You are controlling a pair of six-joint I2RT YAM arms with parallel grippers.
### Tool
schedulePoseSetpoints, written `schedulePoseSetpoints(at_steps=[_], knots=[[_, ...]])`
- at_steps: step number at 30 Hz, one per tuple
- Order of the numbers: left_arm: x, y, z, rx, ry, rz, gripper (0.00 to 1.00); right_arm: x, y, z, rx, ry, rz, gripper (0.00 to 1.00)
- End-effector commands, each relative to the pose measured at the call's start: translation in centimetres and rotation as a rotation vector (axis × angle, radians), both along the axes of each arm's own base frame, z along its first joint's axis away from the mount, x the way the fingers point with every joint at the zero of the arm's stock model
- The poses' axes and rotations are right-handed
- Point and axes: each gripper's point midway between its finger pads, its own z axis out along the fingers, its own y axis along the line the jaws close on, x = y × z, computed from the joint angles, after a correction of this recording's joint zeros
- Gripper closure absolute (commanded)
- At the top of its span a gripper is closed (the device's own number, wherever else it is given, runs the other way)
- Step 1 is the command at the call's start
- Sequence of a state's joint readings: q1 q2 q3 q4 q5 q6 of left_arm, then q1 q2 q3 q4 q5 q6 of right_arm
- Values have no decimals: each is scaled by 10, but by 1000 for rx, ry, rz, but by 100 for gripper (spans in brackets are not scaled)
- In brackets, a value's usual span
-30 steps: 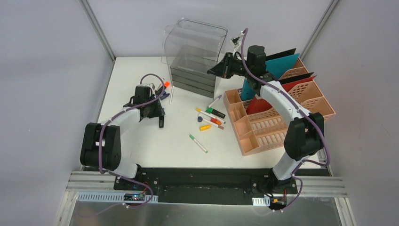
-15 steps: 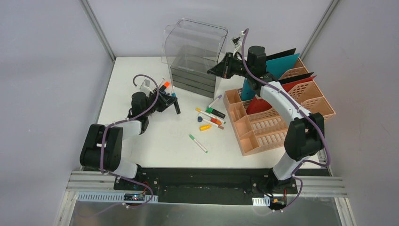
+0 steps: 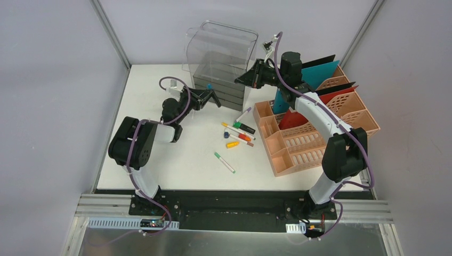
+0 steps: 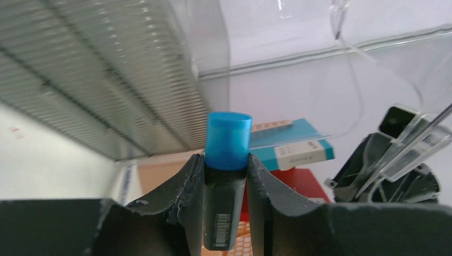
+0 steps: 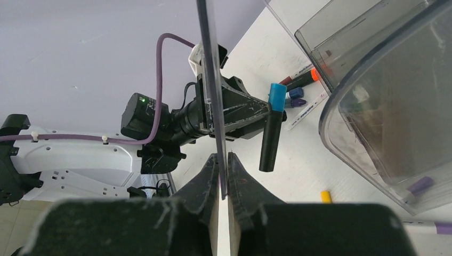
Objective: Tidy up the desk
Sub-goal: Pick up the stationery from the center of the board, then place the stationery in the storage box.
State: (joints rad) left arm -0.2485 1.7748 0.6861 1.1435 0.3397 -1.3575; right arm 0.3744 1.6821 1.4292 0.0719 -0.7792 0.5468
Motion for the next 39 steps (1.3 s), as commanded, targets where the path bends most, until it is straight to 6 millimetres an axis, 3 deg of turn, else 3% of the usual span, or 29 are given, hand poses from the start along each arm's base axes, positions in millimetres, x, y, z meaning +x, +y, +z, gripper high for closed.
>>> schedulePoseSetpoints(at_steps=[1,12,17,31,39], knots=[[19,-7,42,-114,-73,64,100,-10,-7,44,61,-88,0,98],[48,-17,32,-313,167,179,100,-11,-7,48,72,-90,3,98],[55,-18,32,-286,270,236,100,-12,-7,47,72,-88,4,98],[84,-18,43,-360,341,326,100,-12,-7,48,74,-89,2,98],[95,-20,53,-395,265,336,100,-12,-7,48,75,-88,5,98]])
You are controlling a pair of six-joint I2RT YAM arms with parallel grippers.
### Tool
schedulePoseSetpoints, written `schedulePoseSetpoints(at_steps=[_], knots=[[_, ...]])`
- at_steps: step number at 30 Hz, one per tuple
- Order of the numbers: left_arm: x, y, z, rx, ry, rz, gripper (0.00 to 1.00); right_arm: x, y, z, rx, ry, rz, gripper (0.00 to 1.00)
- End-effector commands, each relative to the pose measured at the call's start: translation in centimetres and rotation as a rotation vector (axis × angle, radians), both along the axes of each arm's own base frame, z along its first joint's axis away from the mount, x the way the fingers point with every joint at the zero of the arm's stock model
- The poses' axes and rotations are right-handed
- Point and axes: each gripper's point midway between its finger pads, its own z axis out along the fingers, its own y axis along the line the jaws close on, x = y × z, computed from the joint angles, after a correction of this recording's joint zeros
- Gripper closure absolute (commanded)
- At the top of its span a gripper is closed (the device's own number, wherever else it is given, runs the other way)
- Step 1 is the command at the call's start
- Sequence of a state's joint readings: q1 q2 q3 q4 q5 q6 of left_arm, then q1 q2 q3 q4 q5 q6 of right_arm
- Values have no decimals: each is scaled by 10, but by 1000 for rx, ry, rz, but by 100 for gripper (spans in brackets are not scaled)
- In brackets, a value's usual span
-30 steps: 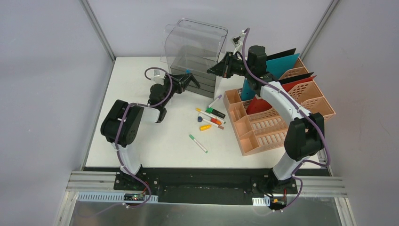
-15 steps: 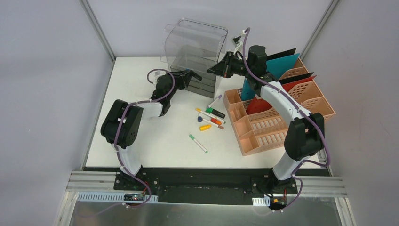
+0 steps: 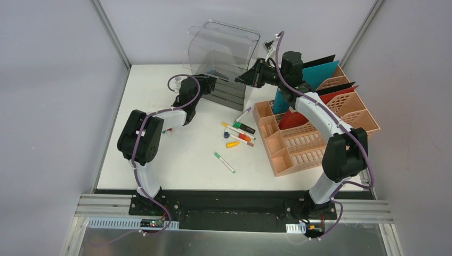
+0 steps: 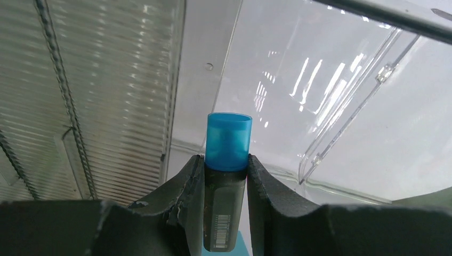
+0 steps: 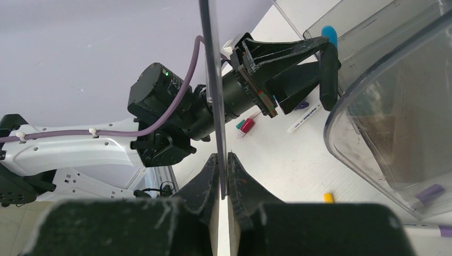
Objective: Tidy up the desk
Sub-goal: Place the stationery in the storage box.
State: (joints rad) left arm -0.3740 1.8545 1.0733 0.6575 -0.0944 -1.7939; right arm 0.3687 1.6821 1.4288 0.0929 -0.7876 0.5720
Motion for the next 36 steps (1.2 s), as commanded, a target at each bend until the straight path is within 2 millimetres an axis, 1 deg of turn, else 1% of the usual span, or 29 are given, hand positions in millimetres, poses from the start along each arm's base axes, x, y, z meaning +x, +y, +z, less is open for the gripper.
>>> schedulePoseSetpoints(at_steps=[1,2,3,6,7,9,12,16,19,23,27,32,36], knots=[[9,-3,23,-45,-78,36,100,-13,-6,44,57,-91,5,98],[10,-3,21,-43,-73,36,100,-13,-5,44,57,-91,7,98],[11,-4,18,-40,-68,35,98,-13,-5,43,57,-89,7,99],[15,-5,14,-50,-73,35,89,-13,-6,43,57,-85,7,98],[16,-6,14,-53,-79,32,85,-13,-6,43,57,-85,8,99],[18,-8,12,-53,-88,26,73,-13,-6,43,57,-85,7,99],[19,-10,14,-24,-115,20,63,-13,-6,43,58,-86,7,99],[17,-9,15,12,-114,15,45,-13,-6,43,57,-87,7,98],[15,-8,16,23,-121,12,43,-14,-6,43,57,-88,6,99],[11,-9,22,17,-147,-10,44,-15,-7,44,57,-91,6,99],[2,-12,26,53,-169,-43,45,-15,-6,43,56,-91,7,98],[-13,-2,24,88,-208,-40,44,-16,-7,43,55,-93,7,98],[-22,8,15,86,-213,-36,44,-15,-7,43,55,-91,5,99]])
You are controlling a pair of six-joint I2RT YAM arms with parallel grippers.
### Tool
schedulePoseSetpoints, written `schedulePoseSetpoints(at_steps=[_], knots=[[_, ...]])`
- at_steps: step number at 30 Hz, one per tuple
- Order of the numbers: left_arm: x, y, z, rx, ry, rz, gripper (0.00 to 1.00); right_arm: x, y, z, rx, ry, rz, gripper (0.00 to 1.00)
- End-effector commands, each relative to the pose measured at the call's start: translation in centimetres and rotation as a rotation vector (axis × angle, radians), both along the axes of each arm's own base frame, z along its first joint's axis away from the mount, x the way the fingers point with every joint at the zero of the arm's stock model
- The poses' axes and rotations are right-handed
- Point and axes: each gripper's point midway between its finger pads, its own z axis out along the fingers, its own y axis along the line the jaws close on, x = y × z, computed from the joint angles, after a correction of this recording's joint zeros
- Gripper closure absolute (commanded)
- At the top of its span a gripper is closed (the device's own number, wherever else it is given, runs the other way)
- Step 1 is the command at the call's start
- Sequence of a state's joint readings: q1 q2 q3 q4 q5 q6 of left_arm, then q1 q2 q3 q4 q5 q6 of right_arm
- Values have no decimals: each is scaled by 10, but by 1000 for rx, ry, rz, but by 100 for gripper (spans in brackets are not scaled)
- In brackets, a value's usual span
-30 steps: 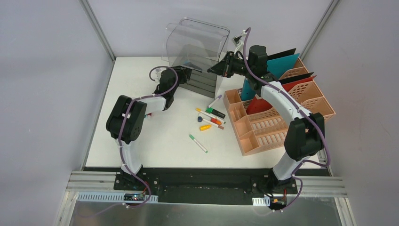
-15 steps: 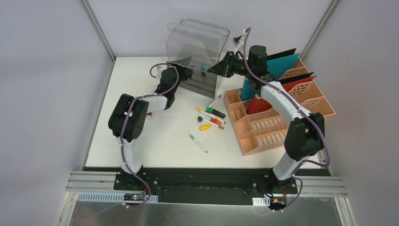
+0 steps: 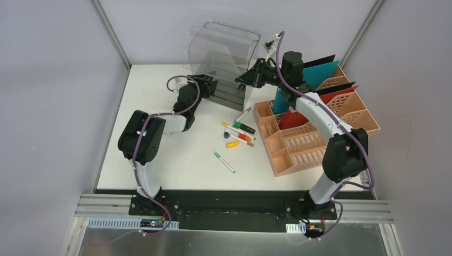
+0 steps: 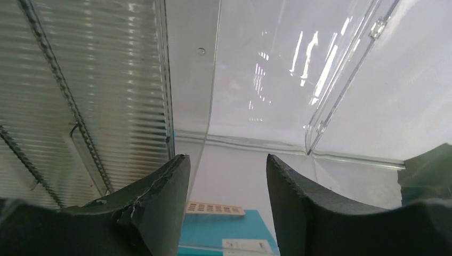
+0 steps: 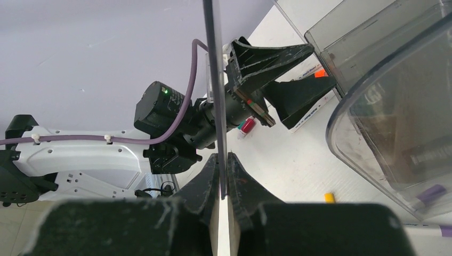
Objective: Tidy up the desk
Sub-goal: Place the stationery in the storage box, then move the stationery to the center of the board.
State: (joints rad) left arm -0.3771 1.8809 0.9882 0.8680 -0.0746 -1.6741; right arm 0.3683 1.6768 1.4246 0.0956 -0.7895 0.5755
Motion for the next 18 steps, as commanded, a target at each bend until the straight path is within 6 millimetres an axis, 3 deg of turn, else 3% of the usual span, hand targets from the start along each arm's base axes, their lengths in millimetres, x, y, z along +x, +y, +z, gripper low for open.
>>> schedulePoseSetpoints(at_steps=[1,10,18], knots=[[-14,12,19,8,-91,-9,44,-14,-7,42,53,-93,4,98],[-45,31,30,103,-362,-60,45,-15,-7,41,49,-96,3,98],[-65,32,-2,240,-411,-288,48,-15,-7,39,46,-94,3,98]])
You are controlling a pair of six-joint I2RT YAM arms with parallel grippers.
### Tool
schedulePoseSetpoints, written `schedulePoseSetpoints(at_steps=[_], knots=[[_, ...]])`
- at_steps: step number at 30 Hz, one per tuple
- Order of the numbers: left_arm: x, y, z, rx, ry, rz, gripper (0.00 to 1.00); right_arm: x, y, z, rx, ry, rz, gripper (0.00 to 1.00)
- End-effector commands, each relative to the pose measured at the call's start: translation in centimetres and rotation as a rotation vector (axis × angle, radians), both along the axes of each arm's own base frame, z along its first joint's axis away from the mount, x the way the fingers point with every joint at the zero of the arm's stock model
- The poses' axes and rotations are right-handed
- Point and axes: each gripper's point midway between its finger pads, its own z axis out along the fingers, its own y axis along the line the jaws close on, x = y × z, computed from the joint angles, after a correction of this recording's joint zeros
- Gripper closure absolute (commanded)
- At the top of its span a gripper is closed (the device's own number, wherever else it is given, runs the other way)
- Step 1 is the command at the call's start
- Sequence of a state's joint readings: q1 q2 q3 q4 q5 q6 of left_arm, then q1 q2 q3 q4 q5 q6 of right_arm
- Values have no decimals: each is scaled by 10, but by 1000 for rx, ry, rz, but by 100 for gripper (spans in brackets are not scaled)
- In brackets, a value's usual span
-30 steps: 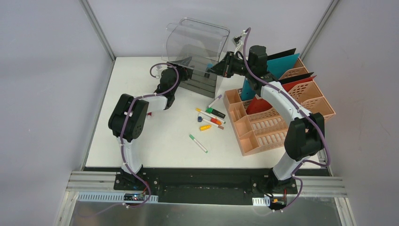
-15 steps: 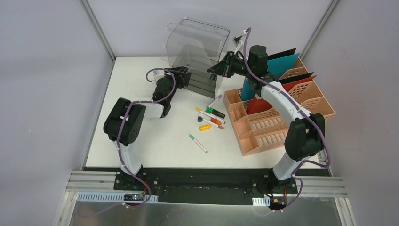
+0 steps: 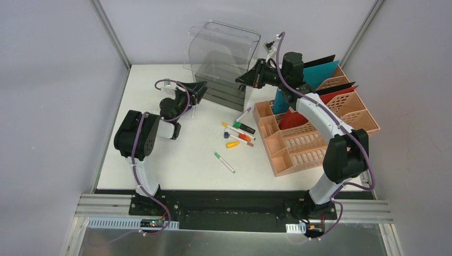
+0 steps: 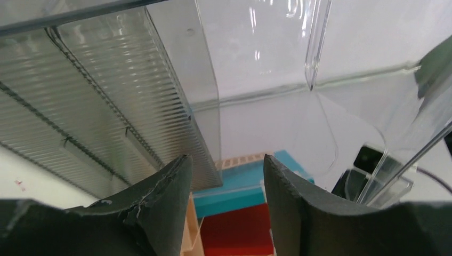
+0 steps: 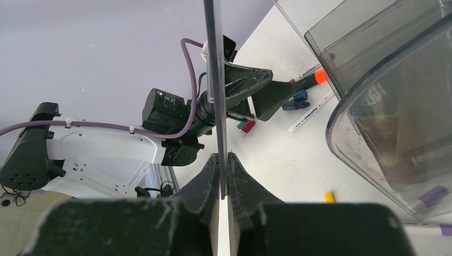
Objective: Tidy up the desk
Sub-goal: Move the stationery to the center of the board.
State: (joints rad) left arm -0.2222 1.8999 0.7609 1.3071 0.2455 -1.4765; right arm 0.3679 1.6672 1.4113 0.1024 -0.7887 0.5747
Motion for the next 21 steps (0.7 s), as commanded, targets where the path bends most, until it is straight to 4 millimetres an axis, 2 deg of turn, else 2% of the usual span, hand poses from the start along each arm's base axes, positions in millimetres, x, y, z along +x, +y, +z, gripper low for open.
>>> schedulePoseSetpoints(at_steps=[1,6,11,13,16,21], knots=[[-25,-5,0,109,-130,-137,48,-13,-6,39,45,-94,2,98],[-37,10,-38,180,-31,-158,48,-13,-7,38,43,-95,1,98],[-46,29,-68,353,43,-128,48,-12,-6,36,40,-91,0,98],[-49,37,-75,444,73,-116,48,-12,-7,35,39,-91,0,97],[-52,49,-72,608,92,-91,47,-11,-7,34,37,-91,0,97],[-53,81,-73,911,126,-18,43,-11,-6,32,36,-86,1,97]])
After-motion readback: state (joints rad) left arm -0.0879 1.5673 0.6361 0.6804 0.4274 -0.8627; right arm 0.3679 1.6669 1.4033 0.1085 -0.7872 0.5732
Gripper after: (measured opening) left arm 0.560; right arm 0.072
